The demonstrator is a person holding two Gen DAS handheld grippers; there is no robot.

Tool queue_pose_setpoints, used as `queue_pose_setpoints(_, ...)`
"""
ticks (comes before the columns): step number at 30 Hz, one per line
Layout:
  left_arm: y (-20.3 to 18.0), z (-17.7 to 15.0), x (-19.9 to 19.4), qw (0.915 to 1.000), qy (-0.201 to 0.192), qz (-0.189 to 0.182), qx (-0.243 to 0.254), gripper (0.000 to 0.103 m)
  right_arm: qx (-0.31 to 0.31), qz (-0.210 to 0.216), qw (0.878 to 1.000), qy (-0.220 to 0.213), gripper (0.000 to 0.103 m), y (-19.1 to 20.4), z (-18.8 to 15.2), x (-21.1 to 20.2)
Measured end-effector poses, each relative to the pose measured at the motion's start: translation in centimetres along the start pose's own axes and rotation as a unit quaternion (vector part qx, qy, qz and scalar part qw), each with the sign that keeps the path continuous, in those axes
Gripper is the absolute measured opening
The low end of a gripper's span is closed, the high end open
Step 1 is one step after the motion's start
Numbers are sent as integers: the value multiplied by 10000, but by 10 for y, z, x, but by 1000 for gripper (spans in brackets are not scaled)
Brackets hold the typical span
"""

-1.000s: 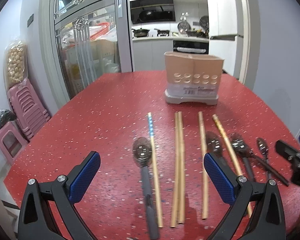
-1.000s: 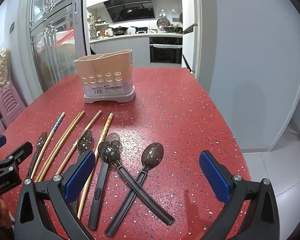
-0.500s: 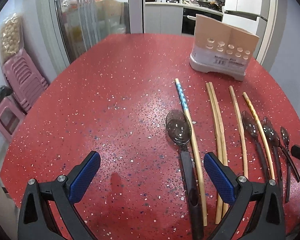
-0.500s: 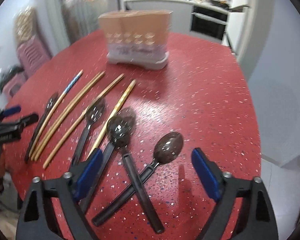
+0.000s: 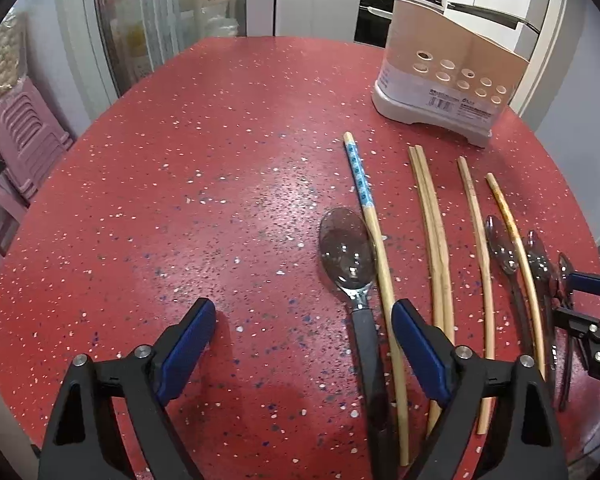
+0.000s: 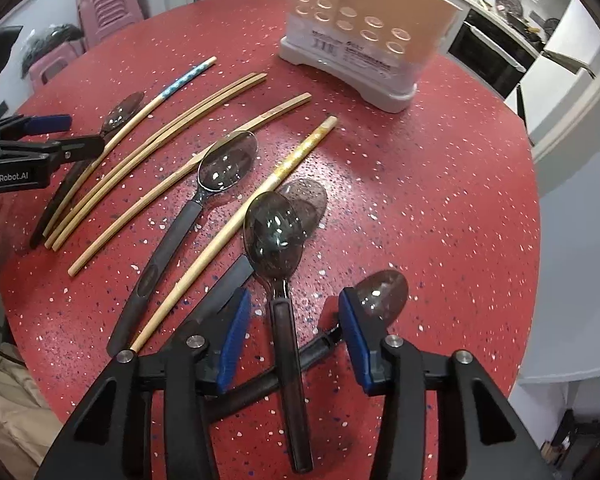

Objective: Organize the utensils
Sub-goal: 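Lower the left tool onto a dark-handled spoon and close it while the right tool grasps another spoon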

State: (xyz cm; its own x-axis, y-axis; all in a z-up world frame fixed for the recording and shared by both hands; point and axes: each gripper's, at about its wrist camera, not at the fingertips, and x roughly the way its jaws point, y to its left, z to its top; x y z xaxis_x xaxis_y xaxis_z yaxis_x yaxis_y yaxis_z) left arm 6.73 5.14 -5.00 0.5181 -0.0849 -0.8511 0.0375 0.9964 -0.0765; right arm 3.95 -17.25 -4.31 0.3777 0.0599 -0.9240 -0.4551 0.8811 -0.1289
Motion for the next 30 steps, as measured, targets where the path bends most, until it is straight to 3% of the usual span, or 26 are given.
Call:
queue_pose_setpoints(5,8,1,-2,9999,68,-20,-100,102,30,157,9998,105,48,-9,7,7)
queue_pose_setpoints(9,5,2,0,9997,161,169,90,99,-60,226,9996,176,47,-14,12,11)
queue_pose_setpoints(16,-8,8,3,9988,299,190,343,94,-85,454,9983,351,36,-16,18,12)
queue_pose_setpoints(19,-13,12,2,9982,366,91,473,83,11,669,9968,448,24,-22,22,14)
queue_pose_setpoints(21,-18,13,1,9974,394,-11,610,71,23,666,9967,470,13,-24,25,15)
queue_pose_setpoints(23,-23,13,-1,9965,399,-66,725,45,48,688,9966,451,13,-27,27,15)
queue_pose_setpoints(24,-24,13,-2,9963,401,-67,760,40,53,683,9968,421,13,-30,28,14)
queue_pose_setpoints(30,-20,7,-10,9977,289,-355,504,37,390,853,9956,45,13,-49,26,-6)
